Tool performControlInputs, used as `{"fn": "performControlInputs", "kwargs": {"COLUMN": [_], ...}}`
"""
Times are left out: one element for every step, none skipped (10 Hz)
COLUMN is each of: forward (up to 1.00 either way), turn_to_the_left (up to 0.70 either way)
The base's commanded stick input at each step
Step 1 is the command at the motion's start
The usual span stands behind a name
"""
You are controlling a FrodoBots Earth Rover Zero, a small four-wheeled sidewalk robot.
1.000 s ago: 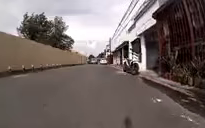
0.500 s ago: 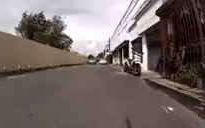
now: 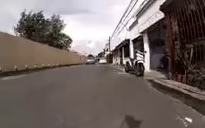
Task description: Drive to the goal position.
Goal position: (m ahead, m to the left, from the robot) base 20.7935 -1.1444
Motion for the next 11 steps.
{"fn": "performControlInputs", "kwargs": {"forward": [0.7, 0.7, 0.7, 0.7, 0.7, 0.7, 0.7, 0.7, 0.7, 0.7, 0.7], "turn_to_the_left": [0.0, 0.0, 0.0, 0.0, 0.0, 0.0, 0.0, 0.0, 0.0, 0.0, 0.0]}}
